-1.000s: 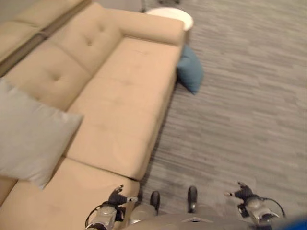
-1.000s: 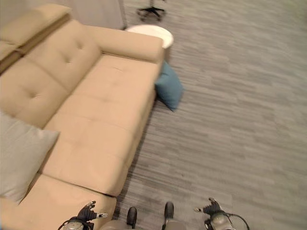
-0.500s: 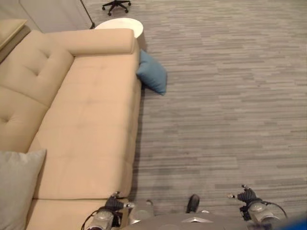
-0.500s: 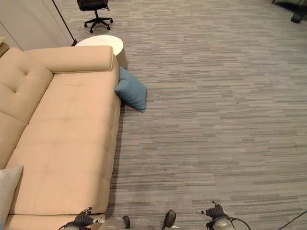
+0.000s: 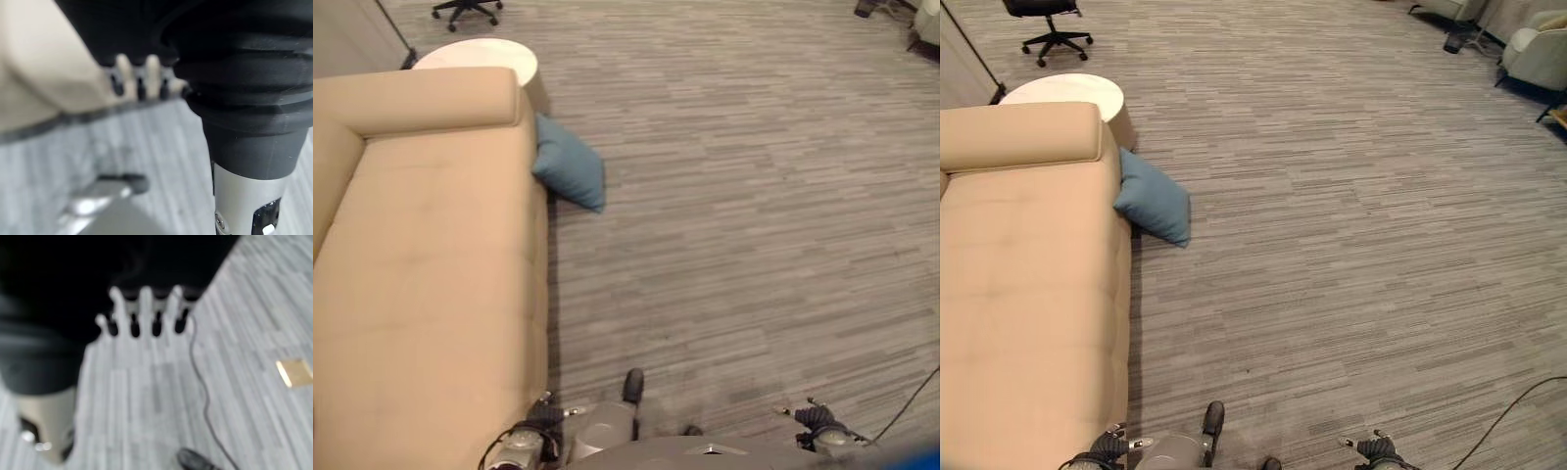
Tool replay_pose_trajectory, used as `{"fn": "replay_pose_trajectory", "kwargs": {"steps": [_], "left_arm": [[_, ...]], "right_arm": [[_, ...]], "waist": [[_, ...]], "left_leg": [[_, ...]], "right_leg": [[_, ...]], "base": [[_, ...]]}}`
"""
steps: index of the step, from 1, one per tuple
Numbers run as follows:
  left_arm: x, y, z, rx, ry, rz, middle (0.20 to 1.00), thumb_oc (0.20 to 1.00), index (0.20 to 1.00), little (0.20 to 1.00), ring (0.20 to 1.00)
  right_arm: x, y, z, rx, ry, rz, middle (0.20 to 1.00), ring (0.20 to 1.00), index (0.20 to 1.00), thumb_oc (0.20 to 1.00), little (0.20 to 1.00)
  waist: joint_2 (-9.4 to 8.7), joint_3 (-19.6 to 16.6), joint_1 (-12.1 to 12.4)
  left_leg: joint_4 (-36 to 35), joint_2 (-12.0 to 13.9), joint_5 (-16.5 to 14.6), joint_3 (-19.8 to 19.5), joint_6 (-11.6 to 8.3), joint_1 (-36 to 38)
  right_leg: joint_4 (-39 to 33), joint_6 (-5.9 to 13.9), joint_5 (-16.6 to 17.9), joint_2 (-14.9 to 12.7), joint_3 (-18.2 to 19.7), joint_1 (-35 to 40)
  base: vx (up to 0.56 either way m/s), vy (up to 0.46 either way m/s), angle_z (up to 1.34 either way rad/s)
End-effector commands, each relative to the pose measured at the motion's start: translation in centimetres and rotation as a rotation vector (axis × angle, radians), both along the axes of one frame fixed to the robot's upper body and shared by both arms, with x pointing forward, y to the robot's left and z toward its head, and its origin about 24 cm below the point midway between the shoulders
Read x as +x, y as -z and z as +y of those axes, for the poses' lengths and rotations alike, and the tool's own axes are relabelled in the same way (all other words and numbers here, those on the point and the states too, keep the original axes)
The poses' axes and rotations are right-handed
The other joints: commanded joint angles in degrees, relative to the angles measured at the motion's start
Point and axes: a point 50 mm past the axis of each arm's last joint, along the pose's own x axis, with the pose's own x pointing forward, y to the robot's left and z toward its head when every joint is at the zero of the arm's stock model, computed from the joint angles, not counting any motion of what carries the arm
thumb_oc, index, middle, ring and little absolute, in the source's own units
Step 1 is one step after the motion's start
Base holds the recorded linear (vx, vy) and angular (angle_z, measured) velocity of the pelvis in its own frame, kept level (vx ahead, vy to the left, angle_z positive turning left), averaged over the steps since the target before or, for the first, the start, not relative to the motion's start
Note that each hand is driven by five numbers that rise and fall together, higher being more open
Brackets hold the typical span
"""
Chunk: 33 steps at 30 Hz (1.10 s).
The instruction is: Pick up all the scattered cushions and arrange them neatly on the sofa.
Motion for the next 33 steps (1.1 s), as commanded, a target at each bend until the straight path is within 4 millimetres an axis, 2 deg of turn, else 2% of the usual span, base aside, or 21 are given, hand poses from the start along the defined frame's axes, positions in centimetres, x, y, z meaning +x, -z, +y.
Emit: {"fn": "replay_pose_trajectory", "kwargs": {"steps": [1,4,6,7,8,10,13,15,16,17,18,19,20,21,22,25,26,28,30,31,33], "left_arm": [[1.3,-0.6,0.9,0.033,0.000,-0.034,1.000,1.000,1.000,1.000,1.000],[1.3,-0.6,0.7,0.024,-0.013,-0.043,1.000,1.000,1.000,1.000,1.000],[1.3,-0.5,0.6,0.024,-0.012,-0.045,1.000,1.000,1.000,1.000,1.000],[1.3,-0.4,0.3,0.015,0.000,-0.039,1.000,1.000,1.000,1.000,1.000],[1.3,-0.4,0.2,0.015,0.000,-0.039,1.000,1.000,1.000,1.000,1.000],[1.2,-0.2,-0.1,0.012,-0.002,-0.031,1.000,1.000,1.000,1.000,1.000],[0.3,0.1,-0.2,0.020,-0.001,0.005,1.000,1.000,1.000,1.000,1.000],[0.2,0.1,-0.2,0.017,-0.013,0.005,1.000,1.000,1.000,1.000,1.000],[0.0,0.2,-0.2,0.018,-0.020,0.009,1.000,1.000,1.000,1.000,1.000],[0.2,0.1,-0.2,0.011,-0.028,-0.001,1.000,1.000,1.000,1.000,1.000],[0.8,0.0,-0.3,0.009,-0.021,-0.018,1.000,1.000,1.000,1.000,1.000],[0.8,0.0,-0.2,0.010,-0.021,-0.018,1.000,1.000,1.000,1.000,1.000],[1.3,-0.2,-0.1,0.011,-0.025,-0.037,1.000,1.000,1.000,1.000,1.000],[2.2,-0.6,0.1,0.014,-0.025,-0.066,1.000,1.000,1.000,1.000,1.000],[2.6,-0.7,0.0,0.011,-0.025,-0.079,1.000,1.000,1.000,1.000,1.000],[2.6,-0.7,-0.2,0.005,-0.029,-0.083,1.000,1.000,1.000,1.000,1.000],[2.3,-0.6,-0.3,0.002,-0.032,-0.077,1.000,1.000,1.000,1.000,1.000],[1.9,-0.4,-0.3,-0.001,-0.038,-0.065,1.000,1.000,1.000,1.000,1.000],[1.3,-0.3,-0.1,-0.002,-0.043,-0.046,1.000,1.000,1.000,1.000,1.000],[1.0,-0.2,0.1,-0.002,-0.051,-0.041,1.000,1.000,1.000,1.000,1.000],[-0.3,-0.1,0.7,0.005,-0.081,-0.011,1.000,1.000,1.000,1.000,1.000]], "right_arm": [[3.3,-1.1,-0.3,-0.007,-0.026,-0.105,1.000,1.000,1.000,1.000,1.000],[3.8,-1.3,-0.2,-0.009,-0.047,-0.117,1.000,1.000,1.000,1.000,1.000],[4.0,-1.4,-0.1,-0.010,-0.056,-0.122,1.000,1.000,1.000,1.000,1.000],[4.2,-1.4,-0.1,-0.012,-0.063,-0.121,1.000,1.000,1.000,1.000,1.000],[4.2,-1.4,-0.2,-0.012,-0.063,-0.121,1.000,1.000,1.000,1.000,1.000],[4.0,-1.4,-0.2,-0.018,-0.058,-0.110,1.000,1.000,1.000,1.000,1.000],[2.8,-0.9,-0.1,-0.012,-0.056,-0.080,1.000,1.000,1.000,1.000,1.000],[2.5,-0.8,-0.1,-0.008,-0.047,-0.073,1.000,1.000,1.000,1.000,1.000],[2.3,-0.7,0.0,-0.006,-0.044,-0.069,1.000,1.000,1.000,1.000,1.000],[2.5,-0.7,0.3,0.002,-0.045,-0.076,1.000,1.000,1.000,1.000,1.000],[3.2,-0.9,0.5,0.008,-0.038,-0.104,1.000,1.000,1.000,1.000,1.000],[3.2,-0.9,0.5,0.008,-0.038,-0.105,1.000,1.000,1.000,1.000,1.000],[3.7,-1.1,0.5,0.008,-0.033,-0.121,1.000,1.000,1.000,1.000,1.000],[4.2,-1.3,0.4,0.008,-0.023,-0.131,1.000,1.000,1.000,1.000,1.000],[4.2,-1.3,0.4,0.006,-0.022,-0.132,1.000,1.000,1.000,1.000,1.000],[4.5,-1.4,0.3,-0.001,-0.027,-0.141,1.000,1.000,1.000,1.000,1.000],[4.5,-1.5,0.1,-0.010,-0.033,-0.147,1.000,1.000,1.000,1.000,1.000],[4.4,-1.6,-0.1,-0.024,-0.048,-0.145,1.000,1.000,1.000,1.000,1.000],[4.4,-1.5,0.0,-0.029,-0.068,-0.135,1.000,1.000,1.000,1.000,1.000],[4.6,-1.6,0.1,-0.028,-0.076,-0.139,1.000,1.000,1.000,1.000,1.000],[4.6,-1.4,0.7,-0.009,-0.094,-0.139,1.000,1.000,1.000,1.000,1.000]], "waist": [[-0.17,2.25,0.77],[0.80,2.47,-0.21],[0.90,2.49,-0.45],[0.64,2.26,-1.37],[0.84,2.38,-1.37],[1.52,2.08,-2.84],[0.71,0.36,-4.01],[0.71,-0.18,-4.35],[0.96,-0.56,-4.36],[1.07,0.30,-3.56],[0.29,1.69,-2.94],[0.04,1.48,-3.19],[-0.79,2.49,-2.24],[-2.12,4.30,-0.67],[-2.20,4.84,0.17],[-2.07,4.75,1.35],[-2.02,4.42,1.84],[-1.37,3.40,3.11],[-0.66,2.81,4.55],[-0.69,2.59,4.96],[-1.86,1.45,6.08]], "left_leg": [[4.41,0.17,-3.76,-3.61,-1.49,-1.07],[1.70,0.36,-5.39,-4.92,-1.25,3.74],[0.88,0.40,-6.25,-5.32,-1.46,5.43],[-0.10,0.00,-7.56,-6.43,-2.24,7.82],[-0.19,0.22,-7.69,-6.45,-2.29,8.13],[-1.60,1.46,-9.99,-8.30,-3.50,12.01],[-2.00,3.04,-12.79,-8.96,-4.79,15.85],[-1.09,3.82,-12.19,-9.32,-5.38,16.05],[0.96,4.94,-10.85,-9.57,-6.43,15.86],[12.39,5.72,-6.02,-7.90,-8.60,11.53],[20.91,5.56,-3.30,-6.93,-8.70,6.44],[20.92,5.27,-3.05,-7.11,-8.64,6.01],[27.08,5.86,-1.88,-4.86,-8.09,2.19],[33.55,6.21,-3.50,-1.52,-6.66,-4.62],[34.11,5.68,-5.34,-0.73,-6.20,-6.99],[29.73,3.33,-7.00,0.29,-5.72,-10.07],[24.36,2.26,-6.90,1.17,-5.31,-10.57],[11.59,0.69,-1.80,1.27,-5.34,-10.66],[4.27,-0.04,3.62,0.90,-6.42,-11.75],[2.69,-0.21,4.67,1.75,-6.73,-12.36],[2.88,-0.05,4.51,3.22,-4.92,-11.27]], "right_leg": [[1.19,0.59,14.60,2.46,-3.63,0.13],[-4.62,-1.86,12.79,-0.34,-7.51,-1.95],[-9.11,-2.56,12.37,-0.65,-8.02,-2.90],[-18.39,-2.39,13.93,-1.48,-7.09,-4.50],[-18.74,-2.41,14.02,-1.22,-7.19,-4.07],[-26.50,-0.81,17.95,-1.95,-6.31,-7.18],[-27.49,-1.18,19.21,-1.70,-6.41,-5.18],[-26.57,-1.57,19.05,-1.46,-6.30,-5.08],[-25.93,-2.04,18.57,-0.90,-6.92,-4.59],[-26.23,-3.41,16.94,0.09,-8.04,-1.67],[-26.47,-4.50,16.09,0.06,-7.90,-0.21],[-26.43,-4.46,16.15,-0.26,-8.05,-0.53],[-26.87,-5.57,15.19,-0.04,-8.22,1.08],[-27.55,-6.75,13.28,0.10,-8.28,3.48],[-28.03,-6.87,12.57,0.56,-8.15,4.92],[-29.78,-6.39,11.53,1.45,-7.59,7.31],[-30.53,-6.04,10.99,2.03,-7.24,8.29],[-31.33,-5.69,9.73,3.95,-6.57,10.20],[-31.49,-5.71,8.38,6.10,-5.39,12.32],[-31.49,-5.64,7.46,6.84,-5.22,13.48],[-30.12,-5.95,5.33,7.55,-4.75,15.66]], "base": [[0.27,0.151,0.45],[0.32,0.062,0.11],[0.38,-0.031,0.09],[0.47,-0.050,0.23],[0.50,-0.072,0.29],[0.56,-0.092,0.42],[0.50,-0.097,0.63],[0.30,-0.093,0.49],[0.44,-0.228,0.30],[0.33,-0.260,0.07],[0.18,-0.196,0.03],[0.09,-0.155,0.15],[0.15,-0.206,-0.02],[0.25,-0.238,-0.14],[0.30,-0.162,-0.21],[0.28,0.002,0.05],[0.29,0.051,-0.17],[0.41,0.087,-0.25],[0.39,0.093,0.04],[0.51,0.143,-0.30],[0.42,0.121,-0.48]]}}
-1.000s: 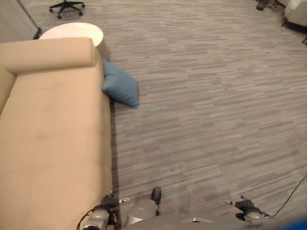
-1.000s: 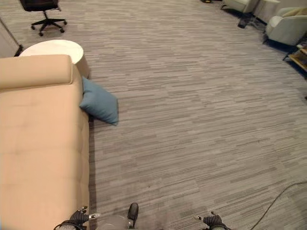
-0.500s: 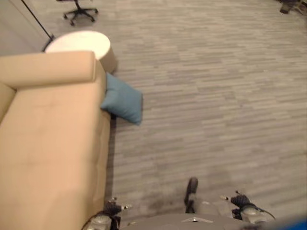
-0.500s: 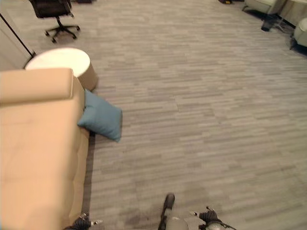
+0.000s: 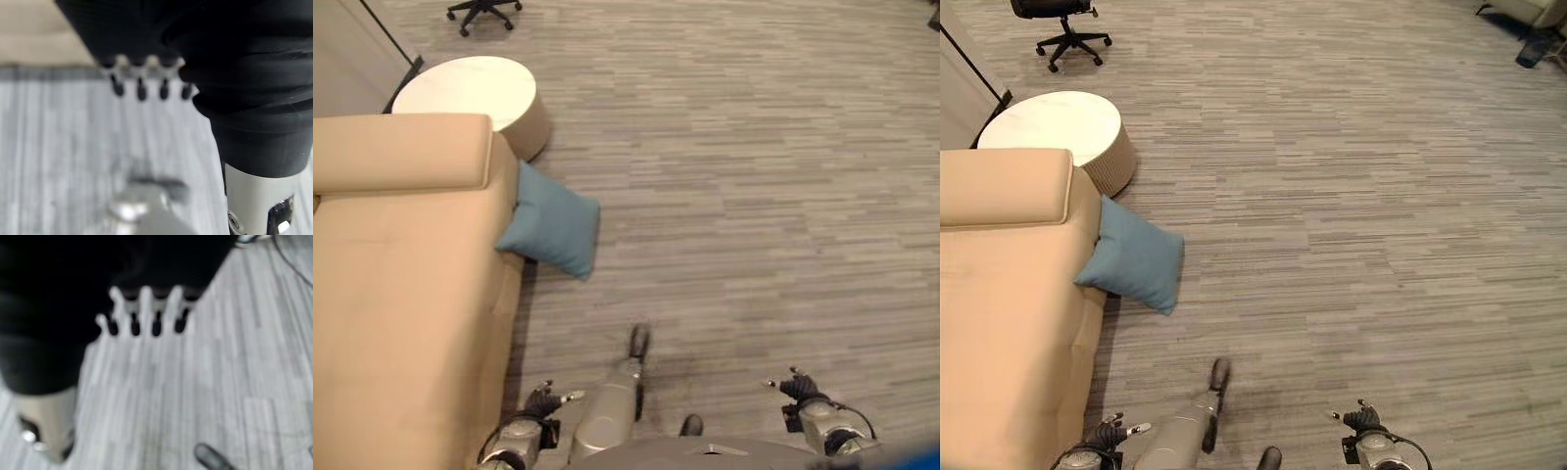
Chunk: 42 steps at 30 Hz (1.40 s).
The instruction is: Pick up all the scattered cushions and arrange them neatly on the sofa.
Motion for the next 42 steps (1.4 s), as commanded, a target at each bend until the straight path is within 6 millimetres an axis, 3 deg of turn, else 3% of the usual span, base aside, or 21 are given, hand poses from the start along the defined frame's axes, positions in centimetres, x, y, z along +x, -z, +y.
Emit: {"fn": "replay_pose_trajectory", "kwargs": {"steps": [1,2,3,5,6,10,11,12,13,16,18,19,23,24,25,26,31,36,40,41,42], "left_arm": [[0.2,-0.4,1.2,0.034,-0.019,-0.012,1.000,1.000,1.000,1.000,1.000],[-0.2,-0.4,1.5,0.038,-0.028,0.000,1.000,1.000,1.000,1.000,1.000],[-0.8,-0.4,2.0,0.050,-0.028,0.024,1.000,1.000,1.000,1.000,1.000],[-0.7,-0.4,2.2,0.052,-0.027,0.025,1.000,1.000,1.000,1.000,1.000],[-0.1,-0.7,2.5,0.064,-0.019,0.008,1.000,1.000,1.000,1.000,1.000],[0.6,-1.0,2.7,0.074,-0.017,-0.016,1.000,1.000,1.000,1.000,1.000],[0.7,-1.0,2.6,0.073,-0.018,-0.022,1.000,1.000,1.000,1.000,1.000],[1.4,-1.0,2.2,0.063,-0.003,-0.043,1.000,1.000,1.000,1.000,1.000],[2.1,-1.1,1.6,0.058,0.017,-0.058,1.000,1.000,1.000,1.000,1.000],[2.9,-0.9,0.5,0.043,0.039,-0.071,1.000,1.000,1.000,1.000,1.000],[1.8,-0.4,-0.3,0.030,0.043,-0.032,1.000,1.000,1.000,1.000,1.000],[1.8,-0.3,-0.4,0.022,0.035,-0.033,1.000,1.000,1.000,1.000,1.000],[2.2,-0.4,-0.6,0.011,0.028,-0.049,1.000,1.000,1.000,1.000,1.000],[2.6,-0.5,-0.8,0.007,0.025,-0.059,1.000,1.000,1.000,1.000,1.000],[2.8,-0.5,-0.7,0.013,0.034,-0.063,1.000,1.000,1.000,1.000,1.000],[2.8,-0.6,-0.7,0.011,0.035,-0.064,1.000,1.000,1.000,1.000,1.000],[1.9,-0.4,-0.3,0.010,0.047,-0.032,1.000,1.000,1.000,1.000,1.000],[0.6,-0.1,0.2,0.005,0.006,-0.002,1.000,1.000,1.000,1.000,1.000],[0.1,-0.3,1.1,0.019,-0.002,0.013,1.000,1.000,1.000,1.000,1.000],[0.6,-0.5,1.4,0.028,0.006,-0.002,1.000,1.000,1.000,1.000,1.000],[0.7,-0.6,1.5,0.031,0.005,-0.007,1.000,1.000,1.000,1.000,1.000]], "right_arm": [[0.4,-0.6,-0.9,-0.025,-0.024,-0.050,1.000,1.000,1.000,1.000,1.000],[0.2,-0.4,-0.7,-0.021,-0.032,-0.042,1.000,1.000,1.000,1.000,1.000],[-0.1,-0.3,-0.4,-0.006,-0.034,-0.036,1.000,1.000,1.000,1.000,1.000],[-0.1,-0.2,-0.3,-0.002,-0.038,-0.032,1.000,1.000,1.000,1.000,1.000],[0.5,-0.4,0.0,0.005,-0.050,-0.045,1.000,1.000,1.000,1.000,1.000],[1.2,-0.6,0.3,0.012,-0.057,-0.071,1.000,1.000,1.000,1.000,1.000],[1.2,-0.6,0.3,0.011,-0.058,-0.072,1.000,1.000,1.000,1.000,1.000],[1.4,-0.8,0.2,0.008,-0.069,-0.077,1.000,1.000,1.000,1.000,1.000],[1.8,-1.0,-0.2,-0.001,-0.062,-0.090,1.000,1.000,1.000,1.000,1.000],[1.7,-1.1,-0.7,-0.018,-0.050,-0.087,1.000,1.000,1.000,1.000,1.000],[0.9,-0.9,-1.4,-0.037,-0.051,-0.062,1.000,1.000,1.000,1.000,1.000],[0.8,-1.0,-1.6,-0.041,-0.047,-0.062,1.000,1.000,1.000,1.000,1.000],[1.5,-1.4,-1.8,-0.048,-0.039,-0.091,1.000,1.000,1.000,1.000,1.000],[1.9,-1.6,-2.0,-0.050,-0.031,-0.105,1.000,1.000,1.000,1.000,1.000],[2.0,-1.7,-2.3,-0.051,-0.021,-0.110,1.000,1.000,1.000,1.000,1.000],[1.8,-1.7,-2.4,-0.047,-0.010,-0.107,1.000,1.000,1.000,1.000,1.000],[0.7,-1.3,-2.7,-0.033,0.029,-0.090,1.000,1.000,1.000,1.000,1.000],[0.5,-1.0,-2.0,-0.020,0.009,-0.075,1.000,1.000,1.000,1.000,1.000],[1.1,-1.0,-1.4,-0.007,-0.023,-0.087,1.000,1.000,1.000,1.000,1.000],[1.7,-1.2,-1.0,0.001,-0.039,-0.106,1.000,1.000,1.000,1.000,1.000],[1.8,-1.3,-1.0,0.004,-0.043,-0.110,1.000,1.000,1.000,1.000,1.000]], "waist": [[-2.57,-1.82,2.59],[-3.25,-2.11,3.02],[-4.45,-2.40,3.37],[-4.54,-2.46,3.06],[-3.95,-1.77,1.80],[-1.79,-1.18,0.34],[-1.52,-1.32,0.39],[-1.26,-1.22,-0.19],[-1.16,-1.24,-1.18],[-0.27,-1.32,-3.56],[-1.36,-1.70,-4.10],[-1.27,-1.74,-3.78],[-1.86,-0.80,-3.38],[-2.18,-0.34,-3.21],[-2.70,-0.06,-2.99],[-3.03,-0.34,-3.12],[-3.23,-2.80,-3.99],[-3.62,-3.59,-2.67],[-3.87,-3.82,-1.79],[-2.99,-3.07,-2.85],[-2.57,-2.87,-3.48]], "left_leg": [[6.12,-1.42,-0.17,0.79,3.80,0.36],[7.12,-1.91,-0.58,0.07,4.25,0.48],[7.51,-2.27,-2.36,-0.61,4.98,2.66],[7.58,-2.14,-3.28,-0.95,5.53,3.72],[7.71,-2.19,-4.84,-2.71,6.70,6.25],[6.11,-1.16,-6.53,-5.01,7.86,10.56],[5.65,-1.11,-6.84,-5.70,7.90,11.36],[4.91,-1.61,-7.97,-8.00,7.54,13.46],[3.81,-2.25,-8.92,-11.06,6.99,15.50],[2.52,-3.06,-10.44,-18.30,5.93,19.31],[5.59,-3.37,-13.24,-24.48,4.50,19.77],[7.16,-2.79,-13.82,-24.61,3.50,19.46],[14.98,-1.95,-11.27,-20.92,1.19,13.64],[17.86,-1.65,-10.60,-17.65,1.04,10.91],[19.88,0.05,-11.43,-10.26,1.66,7.68],[19.23,0.96,-11.90,-6.07,2.18,6.46],[12.17,1.62,-11.58,8.20,3.07,7.33],[9.09,0.03,-12.14,5.39,3.99,10.24],[6.24,-0.91,-12.57,3.21,5.22,13.36],[5.05,-0.93,-11.14,0.75,6.27,14.48],[4.35,-0.80,-11.14,-0.63,6.37,15.73]], "right_leg": [[1.89,3.33,4.42,3.48,0.38,-2.64],[4.12,3.43,4.33,3.05,0.72,-3.04],[9.95,5.25,4.35,1.70,-0.14,-3.33],[15.17,6.31,6.04,0.64,-0.42,-5.02],[26.39,8.25,11.53,-0.75,0.11,-10.62],[33.59,7.96,13.06,-3.11,-1.85,-16.65],[31.69,7.44,12.71,-4.05,-2.65,-17.42],[23.87,6.12,10.21,-4.97,-2.63,-17.74],[14.82,5.92,10.59,-4.16,2.16,-19.96],[8.20,7.06,13.78,-2.85,11.61,-23.84],[6.79,6.73,14.40,-4.37,9.03,-20.73],[6.35,6.64,13.88,-4.16,7.99,-19.67],[5.02,5.79,12.82,-5.11,3.13,-16.54],[4.62,5.42,12.33,-5.31,1.86,-15.29],[3.66,4.76,10.86,-5.38,-1.39,-12.47],[3.25,4.62,10.12,-5.41,-3.56,-11.37],[2.00,5.01,7.46,-3.60,-9.63,-7.89],[4.83,5.03,6.39,-3.52,-11.69,-6.71],[15.01,6.42,6.46,-5.91,-12.45,-8.40],[22.61,6.29,9.44,-6.81,-10.02,-12.61],[24.81,6.37,9.61,-6.27,-7.48,-14.20]], "base": [[0.20,0.072,-0.27],[0.33,0.143,-0.36],[0.33,0.143,-0.32],[0.27,0.160,-0.19],[0.33,0.222,-0.03],[0.27,0.114,0.56],[0.35,-0.021,0.32],[0.63,-0.072,0.30],[0.67,-0.096,0.55],[0.50,-0.076,1.68],[0.52,-0.253,2.37],[0.37,-0.274,2.33],[0.10,-0.123,1.34],[0.07,-0.129,0.84],[0.11,-0.189,0.91],[0.15,-0.207,0.94],[0.19,-0.060,1.26],[0.17,0.069,0.14],[0.14,0.131,0.36],[0.11,0.124,0.42],[0.11,0.124,0.58]]}}
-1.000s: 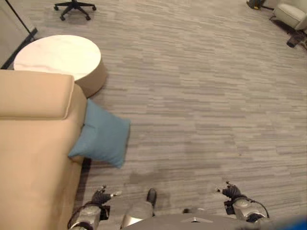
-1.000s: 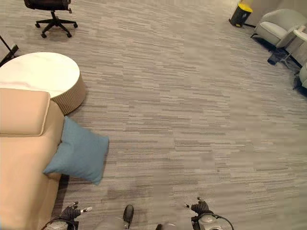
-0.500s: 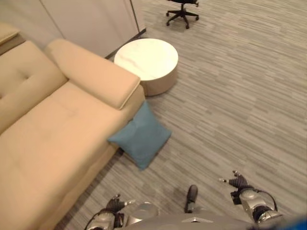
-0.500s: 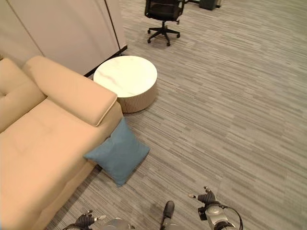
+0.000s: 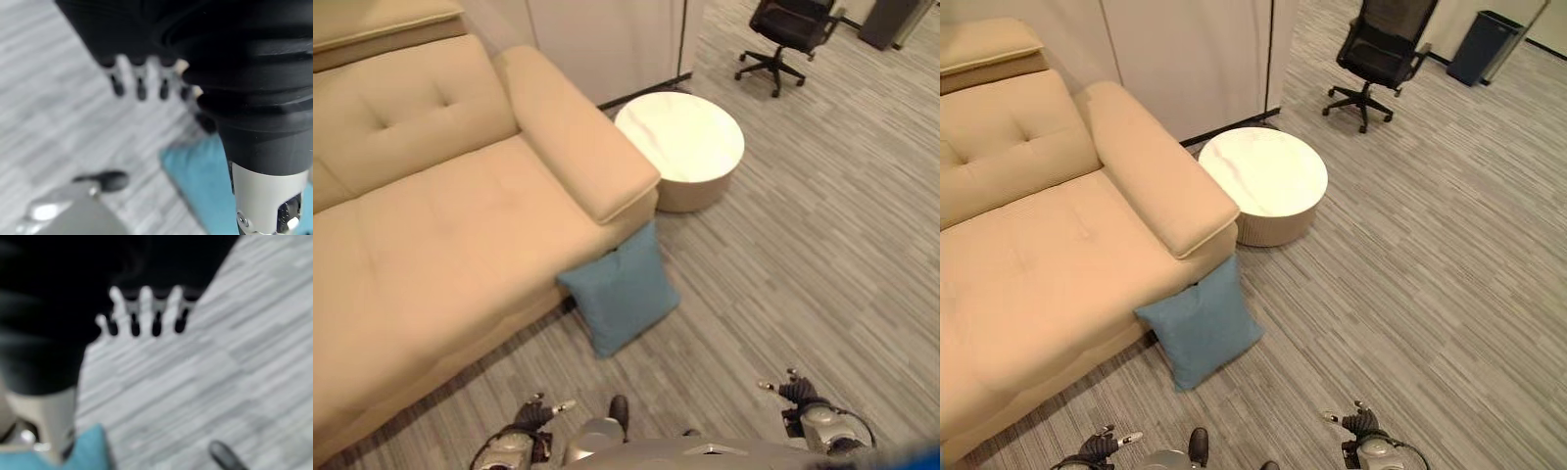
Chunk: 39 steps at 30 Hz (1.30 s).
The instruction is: Pick up all the scattered cushions and arrange them neatly on the sofa.
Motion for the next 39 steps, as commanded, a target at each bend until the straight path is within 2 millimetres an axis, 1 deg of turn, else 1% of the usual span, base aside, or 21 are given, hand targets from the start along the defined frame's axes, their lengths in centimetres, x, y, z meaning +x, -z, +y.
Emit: {"fn": "replay_pose_trajectory", "kwargs": {"steps": [1,3,6,7,8,9,13,15,19,20,22,23,24,26,28,32,34,35,36,37,39], "left_arm": [[0.5,-0.2,0.4,0.014,0.013,0.000,1.000,1.000,1.000,1.000,1.000],[0.6,-0.2,0.4,0.014,0.003,-0.016,1.000,1.000,1.000,1.000,1.000],[0.6,-0.2,0.3,0.014,0.003,-0.019,1.000,1.000,1.000,1.000,1.000],[0.7,-0.1,0.0,0.014,0.008,-0.020,1.000,1.000,1.000,1.000,1.000],[0.7,-0.2,0.0,0.014,0.008,-0.020,1.000,1.000,1.000,1.000,1.000],[0.6,-0.1,-0.1,0.014,0.006,-0.016,1.000,1.000,1.000,1.000,1.000],[0.4,-0.1,0.1,0.021,0.004,-0.006,1.000,1.000,1.000,1.000,1.000],[0.1,-0.1,0.3,0.025,-0.017,-0.006,1.000,1.000,1.000,1.000,1.000],[0.5,-0.1,0.1,0.025,-0.011,-0.019,1.000,1.000,1.000,1.000,1.000],[1.1,-0.2,-0.1,0.020,-0.005,-0.035,1.000,1.000,1.000,1.000,1.000],[1.4,-0.3,-0.2,0.016,-0.007,-0.047,1.000,1.000,1.000,1.000,1.000],[2.2,-0.4,-0.6,0.008,-0.001,-0.074,1.000,1.000,1.000,1.000,1.000],[2.2,-0.4,-0.6,0.008,-0.001,-0.074,1.000,1.000,1.000,1.000,1.000],[2.9,-0.5,-1.2,-0.007,0.023,-0.094,1.000,1.000,1.000,1.000,1.000],[3.0,-0.5,-1.4,-0.013,0.038,-0.095,1.000,1.000,1.000,1.000,1.000],[2.5,-0.6,-0.7,-0.001,0.022,-0.085,1.000,1.000,1.000,1.000,1.000],[3.5,-1.1,-0.3,0.013,0.025,-0.121,1.000,1.000,1.000,1.000,1.000],[5.9,-2.2,-0.2,0.022,0.019,-0.219,1.000,1.000,1.000,1.000,1.000],[5.9,-2.2,-0.2,0.023,0.019,-0.219,1.000,1.000,1.000,1.000,1.000],[8.5,-3.6,-0.5,0.021,0.008,-0.335,1.000,1.000,1.000,1.000,1.000],[11.0,-5.3,-0.7,0.015,-0.017,-0.463,1.000,1.000,1.000,1.000,1.000]], "right_arm": [[1.2,-0.8,-0.7,-0.024,-0.017,-0.052,1.000,1.000,1.000,1.000,1.000],[1.4,-0.9,-0.6,-0.023,-0.031,-0.061,1.000,1.000,1.000,1.000,1.000],[1.5,-0.9,-0.6,-0.021,-0.029,-0.064,1.000,1.000,1.000,1.000,1.000],[1.5,-1.0,-0.7,-0.020,-0.026,-0.066,1.000,1.000,1.000,1.000,1.000],[1.6,-1.0,-0.7,-0.019,-0.026,-0.066,1.000,1.000,1.000,1.000,1.000],[1.5,-0.9,-0.8,-0.021,-0.026,-0.063,1.000,1.000,1.000,1.000,1.000],[1.2,-0.9,-0.9,-0.026,-0.032,-0.053,1.000,1.000,1.000,1.000,1.000],[0.9,-0.8,-1.1,-0.030,-0.027,-0.044,1.000,1.000,1.000,1.000,1.000],[1.1,-1.0,-1.4,-0.030,-0.011,-0.068,1.000,1.000,1.000,1.000,1.000],[1.4,-1.2,-1.6,-0.031,-0.007,-0.081,1.000,1.000,1.000,1.000,1.000],[1.5,-1.3,-1.7,-0.034,-0.012,-0.086,1.000,1.000,1.000,1.000,1.000],[1.7,-1.5,-1.9,-0.036,-0.008,-0.096,1.000,1.000,1.000,1.000,1.000],[1.7,-1.5,-1.9,-0.036,-0.008,-0.096,1.000,1.000,1.000,1.000,1.000],[1.5,-1.6,-2.2,-0.038,0.006,-0.096,1.000,1.000,1.000,1.000,1.000],[1.0,-1.4,-2.5,-0.040,0.018,-0.085,1.000,1.000,1.000,1.000,1.000],[2.2,-1.6,-1.4,-0.031,-0.028,-0.110,1.000,1.000,1.000,1.000,1.000],[3.7,-2.3,-0.7,-0.026,-0.050,-0.163,1.000,1.000,1.000,1.000,1.000],[5.7,-3.4,-0.3,-0.029,-0.061,-0.241,1.000,1.000,1.000,1.000,1.000],[5.7,-3.4,-0.3,-0.029,-0.061,-0.241,1.000,1.000,1.000,1.000,1.000],[7.5,-4.7,-0.1,-0.039,-0.066,-0.318,1.000,1.000,1.000,1.000,1.000],[9.4,-6.3,-0.2,-0.061,-0.058,-0.406,1.000,1.000,1.000,1.000,1.000]], "waist": [[0.35,1.88,0.93],[1.23,2.37,-0.18],[1.61,2.72,-0.97],[2.00,3.30,-2.50],[1.96,3.23,-2.59],[1.93,3.63,-3.40],[1.21,3.82,-3.31],[0.81,2.95,-3.23],[0.69,2.72,-4.07],[0.47,2.91,-4.67],[0.36,3.14,-4.74],[0.25,3.81,-5.01],[0.16,3.67,-5.13],[0.29,3.59,-5.82],[0.71,3.03,-5.98],[0.41,3.15,-5.15],[0.23,4.45,-4.74],[0.18,6.39,-4.28],[0.18,6.39,-4.28],[0.16,8.13,-4.10],[0.22,9.56,-3.92]], "left_leg": [[1.52,0.21,-2.74,-5.43,-1.94,1.26],[0.89,0.52,-2.74,-9.64,-2.35,3.16],[0.87,0.65,-3.08,-11.95,-2.78,3.82],[0.63,0.16,-3.70,-15.55,-3.34,5.35],[0.61,0.10,-3.58,-15.62,-3.33,5.21],[0.59,-0.32,-4.04,-18.65,-3.95,6.08],[0.58,-0.60,-4.67,-21.34,-4.75,6.79],[0.30,0.47,-4.49,-23.05,-6.31,6.84],[-0.26,3.20,-3.61,-21.72,-8.25,6.47],[0.44,4.82,-3.05,-18.51,-8.86,5.01],[1.38,5.34,-2.85,-16.92,-8.94,4.06],[3.89,6.23,-2.31,-12.79,-9.08,1.81],[3.87,6.09,-2.14,-12.88,-9.03,1.56],[3.47,6.98,-1.33,-6.60,-8.66,-0.30],[0.90,6.78,0.25,-3.92,-8.67,-0.91],[0.36,4.94,0.10,-4.81,-7.54,-2.53],[0.74,4.56,0.22,-5.19,-7.01,-4.27],[1.90,4.36,0.24,-5.34,-6.71,-7.28],[1.90,4.36,0.24,-5.34,-6.71,-7.28],[2.95,4.08,0.42,-5.62,-6.60,-10.09],[4.43,3.86,0.65,-5.77,-6.68,-13.47]], "right_leg": [[5.44,3.39,6.30,1.61,6.13,-1.14],[2.73,2.30,5.68,2.43,10.78,-3.86],[-1.45,2.17,6.07,1.81,13.01,-5.23],[-6.39,2.90,7.64,2.35,17.87,-6.88],[-6.51,2.92,7.76,2.29,17.81,-6.93],[-9.03,3.74,9.61,2.52,20.62,-7.83],[-10.70,4.15,10.42,1.65,18.38,-6.88],[-10.64,3.82,9.59,2.33,17.25,-5.95],[-11.42,3.51,8.47,2.80,14.33,-4.19],[-12.16,3.01,7.80,3.03,12.83,-3.14],[-12.53,2.81,7.55,3.12,12.34,-2.68],[-13.04,2.25,6.90,3.14,11.22,-1.71],[-13.05,2.29,6.98,3.00,11.13,-1.89],[-14.15,2.02,6.25,2.78,8.80,-0.70],[-15.17,2.09,6.14,3.17,7.38,0.28],[-13.08,1.69,5.01,3.98,9.90,-1.12],[-10.94,1.49,4.81,3.62,10.57,-3.80],[-9.04,1.42,4.95,3.03,10.97,-7.21],[-9.04,1.42,4.95,3.03,10.97,-7.22],[-7.75,1.36,5.47,2.70,11.23,-10.22],[-6.56,1.26,6.02,2.07,11.36,-13.46]], "base": [[0.15,0.031,0.74],[0.23,-0.044,0.88],[0.20,-0.081,0.78],[0.19,-0.053,0.81],[0.32,-0.116,0.65],[0.20,-0.092,0.82],[0.17,-0.127,0.87],[0.20,-0.225,0.74],[0.12,-0.171,0.52],[0.05,-0.109,0.56],[0.05,-0.135,0.44],[0.03,-0.108,0.34],[0.03,-0.100,0.31],[0.03,-0.055,0.41],[0.10,-0.023,1.05],[0.11,0.066,0.07],[-0.08,0.099,-0.29],[-0.13,0.066,-0.16],[-0.21,0.074,-0.03],[-0.17,0.035,-0.03],[-0.19,0.032,0.02]]}}
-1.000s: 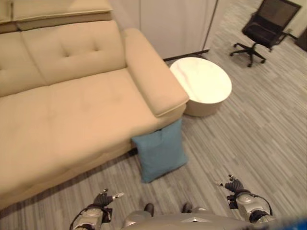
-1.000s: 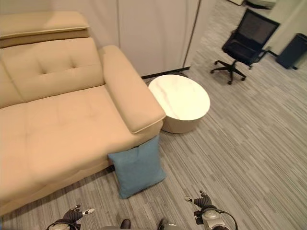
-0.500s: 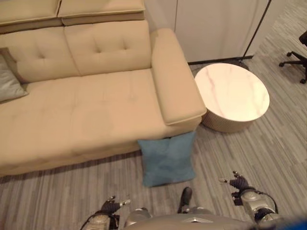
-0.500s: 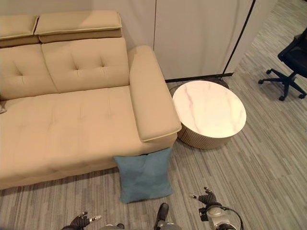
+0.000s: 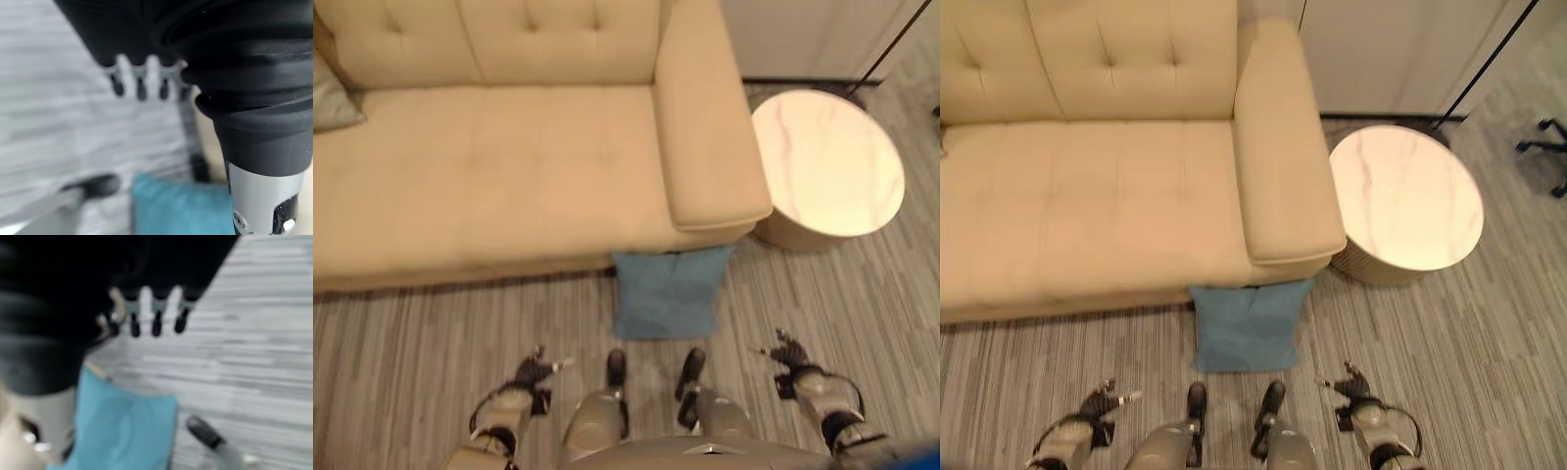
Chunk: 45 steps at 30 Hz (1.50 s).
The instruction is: Pick up all the scattered cushions and arrange them neatly on the sofa.
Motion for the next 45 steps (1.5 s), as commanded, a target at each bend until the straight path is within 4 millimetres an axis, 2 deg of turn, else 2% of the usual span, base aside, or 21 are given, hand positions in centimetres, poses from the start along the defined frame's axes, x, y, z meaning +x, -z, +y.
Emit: {"fn": "replay_pose_trajectory", "kwargs": {"steps": [1,2,3,4,5,6,7,10,11,12,13,15,16,21,22,24,29,39,43,45], "left_arm": [[3.0,-2.1,-1.5,-0.062,-0.078,-0.220,1.000,1.000,1.000,1.000,1.000],[4.4,-3.3,-1.7,-0.080,-0.096,-0.300,1.000,1.000,1.000,1.000,1.000],[4.4,-3.3,-1.7,-0.080,-0.096,-0.300,1.000,1.000,1.000,1.000,1.000],[6.6,-5.4,-2.2,-0.122,-0.116,-0.424,1.000,1.000,1.000,1.000,1.000],[8.0,-7.0,-2.4,-0.144,-0.127,-0.509,1.000,1.000,1.000,1.000,1.000],[8.0,-7.0,-2.5,-0.144,-0.127,-0.510,1.000,1.000,1.000,1.000,1.000],[10.2,-9.6,-3.0,-0.174,-0.121,-0.623,1.000,1.000,1.000,1.000,1.000],[12.9,-13.4,-3.5,-0.201,-0.107,-0.772,1.000,1.000,1.000,1.000,1.000],[13.6,-14.5,-3.7,-0.202,-0.094,-0.809,1.000,1.000,1.000,1.000,1.000],[13.6,-14.6,-3.7,-0.202,-0.094,-0.811,1.000,1.000,1.000,1.000,1.000],[15.0,-16.8,-4.0,-0.183,-0.064,-0.874,1.000,1.000,1.000,1.000,1.000],[15.6,-17.7,-4.2,-0.176,-0.056,-0.900,1.000,1.000,1.000,1.000,1.000],[16.6,-19.6,-4.5,-0.161,-0.038,-0.946,1.000,1.000,1.000,1.000,1.000],[18.4,-23.2,-5.2,-0.123,-0.003,-1.018,1.000,1.000,1.000,1.000,1.000],[18.4,-23.2,-5.2,-0.124,-0.004,-1.019,1.000,1.000,1.000,1.000,1.000],[19.0,-24.3,-5.4,-0.120,0.001,-1.040,1.000,1.000,1.000,1.000,1.000],[19.7,-26.4,-5.9,-0.112,0.022,-1.084,1.000,1.000,1.000,1.000,1.000],[20.6,-29.9,-7.5,-0.119,0.066,-1.164,1.000,1.000,1.000,1.000,1.000],[21.2,-33.5,-9.1,-0.080,0.140,-1.237,1.000,1.000,1.000,1.000,1.000],[21.3,-34.1,-9.2,-0.062,0.149,-1.248,1.000,1.000,1.000,1.000,1.000]], "right_arm": [[3.0,-3.3,-1.4,-0.050,0.050,-0.196,1.000,1.000,1.000,1.000,1.000],[4.1,-4.4,-1.4,-0.055,0.059,-0.251,1.000,1.000,1.000,1.000,1.000],[4.1,-4.4,-1.4,-0.055,0.059,-0.251,1.000,1.000,1.000,1.000,1.000],[5.8,-6.3,-1.4,-0.055,0.075,-0.344,1.000,1.000,1.000,1.000,1.000],[6.9,-7.5,-1.4,-0.057,0.084,-0.396,1.000,1.000,1.000,1.000,1.000],[6.9,-7.5,-1.4,-0.057,0.084,-0.397,1.000,1.000,1.000,1.000,1.000],[8.8,-10.0,-1.3,-0.050,0.091,-0.497,1.000,1.000,1.000,1.000,1.000],[11.2,-13.9,-1.9,-0.044,0.122,-0.639,1.000,1.000,1.000,1.000,1.000],[11.8,-15.0,-2.0,-0.033,0.129,-0.675,1.000,1.000,1.000,1.000,1.000],[11.8,-15.0,-2.0,-0.033,0.129,-0.676,1.000,1.000,1.000,1.000,1.000],[13.1,-17.4,-2.0,-0.015,0.134,-0.753,1.000,1.000,1.000,1.000,1.000],[13.5,-18.2,-2.0,-0.008,0.137,-0.775,1.000,1.000,1.000,1.000,1.000],[14.5,-20.3,-1.9,-0.006,0.135,-0.832,1.000,1.000,1.000,1.000,1.000],[16.0,-25.1,-2.3,0.001,0.171,-0.968,1.000,1.000,1.000,1.000,1.000],[16.0,-25.1,-2.3,0.001,0.171,-0.968,1.000,1.000,1.000,1.000,1.000],[16.4,-26.6,-2.4,0.021,0.188,-1.009,1.000,1.000,1.000,1.000,1.000],[16.8,-28.7,-3.0,0.066,0.223,-1.063,1.000,1.000,1.000,1.000,1.000],[17.4,-32.7,-1.9,0.130,0.184,-1.171,1.000,1.000,1.000,1.000,1.000],[17.9,-35.4,-0.6,0.168,0.138,-1.234,1.000,1.000,1.000,1.000,1.000],[17.9,-36.1,-0.2,0.167,0.122,-1.247,1.000,1.000,1.000,1.000,1.000]], "waist": [[0.51,0.92,0.75],[0.55,1.76,0.73],[0.54,1.69,0.72],[0.86,2.75,0.84],[1.02,3.57,0.65],[1.01,3.48,0.62],[1.27,4.42,0.32],[1.68,5.54,-0.38],[1.86,5.91,-0.64],[1.85,5.76,-0.66],[1.98,6.06,-1.07],[1.93,6.17,-1.33],[1.89,6.56,-1.78],[1.96,7.57,-3.45],[1.97,7.37,-3.48],[2.16,7.82,-4.04],[2.74,8.36,-4.76],[3.61,8.58,-5.83],[4.25,8.68,-6.33],[4.27,8.63,-6.41]], "left_leg": [[0.86,2.32,-0.73,-4.69,-4.15,-4.25],[1.55,2.21,-0.59,-4.70,-4.21,-6.03],[1.62,2.21,-0.60,-4.70,-4.21,-6.15],[2.47,2.23,-1.89,-5.02,-4.65,-8.42],[3.03,2.32,-1.61,-5.04,-4.73,-10.48],[3.13,2.30,-1.63,-5.05,-4.73,-10.72],[3.95,2.23,-1.17,-5.09,-4.89,-14.55],[5.31,2.29,-0.68,-4.67,-5.15,-20.17],[5.68,2.34,-0.56,-4.62,-5.17,-21.87],[5.83,2.32,-0.59,-4.61,-5.16,-22.23],[6.76,2.41,-0.44,-4.93,-5.14,-26.26],[7.26,2.47,-0.44,-4.93,-5.11,-28.19],[8.84,2.77,-0.56,-5.04,-5.08,-32.79],[14.27,3.14,-1.56,-6.08,-4.42,-43.68],[14.48,3.13,-1.63,-6.09,-4.42,-44.05],[17.28,3.50,-2.26,-6.70,-4.07,-48.58],[21.68,3.69,-3.06,-7.16,-3.75,-56.01],[26.41,4.05,-3.37,-7.06,-3.77,-65.06],[26.48,4.44,-2.94,-6.81,-3.95,-68.04],[26.40,4.58,-2.80,-6.78,-4.05,-68.50]], "right_leg": [[3.84,4.99,-2.78,1.18,1.77,-0.98],[4.53,5.00,-2.52,0.91,1.77,-2.99],[4.58,4.99,-2.54,0.90,1.78,-3.11],[5.92,5.51,-3.64,0.80,2.37,-5.74],[7.11,5.57,-3.45,0.40,2.32,-8.34],[7.24,5.57,-3.49,0.36,2.32,-8.58],[8.09,5.68,-3.19,-0.03,2.74,-12.44],[10.12,5.90,-2.81,-0.72,3.28,-18.71],[10.76,6.03,-2.60,-0.88,3.37,-20.65],[10.92,6.03,-2.64,-0.92,3.41,-21.02],[12.08,6.18,-2.47,-1.27,3.93,-25.20],[12.61,6.32,-2.47,-1.41,3.98,-27.02],[14.20,6.54,-2.46,-2.07,4.62,-31.48],[19.87,6.34,-3.77,-2.75,5.92,-41.82],[20.05,6.34,-3.84,-2.78,5.95,-42.18],[22.79,6.34,-4.58,-2.98,6.35,-46.60],[27.58,6.32,-5.97,-3.34,6.72,-54.22],[32.48,6.19,-7.20,-3.64,8.21,-63.79],[32.29,6.63,-6.86,-3.55,8.61,-66.91],[32.19,6.69,-6.72,-3.39,8.80,-67.50]], "base": [[-0.15,0.017,0.04],[-0.10,0.010,0.00],[-0.07,-0.014,0.00],[-0.08,-0.018,-0.06],[-0.08,-0.018,-0.08],[-0.15,0.008,-0.12],[-0.13,0.016,-0.05],[-0.13,0.020,-0.01],[-0.06,0.019,-0.05],[-0.07,-0.003,-0.05],[-0.06,-0.016,-0.05],[-0.05,-0.020,-0.02],[-0.04,-0.031,-0.01],[-0.04,-0.016,0.02],[0.00,0.000,0.00],[0.00,-0.011,0.07],[0.02,-0.025,0.07],[0.03,-0.024,0.01],[0.04,-0.020,-0.02],[0.01,-0.009,-0.02]]}}
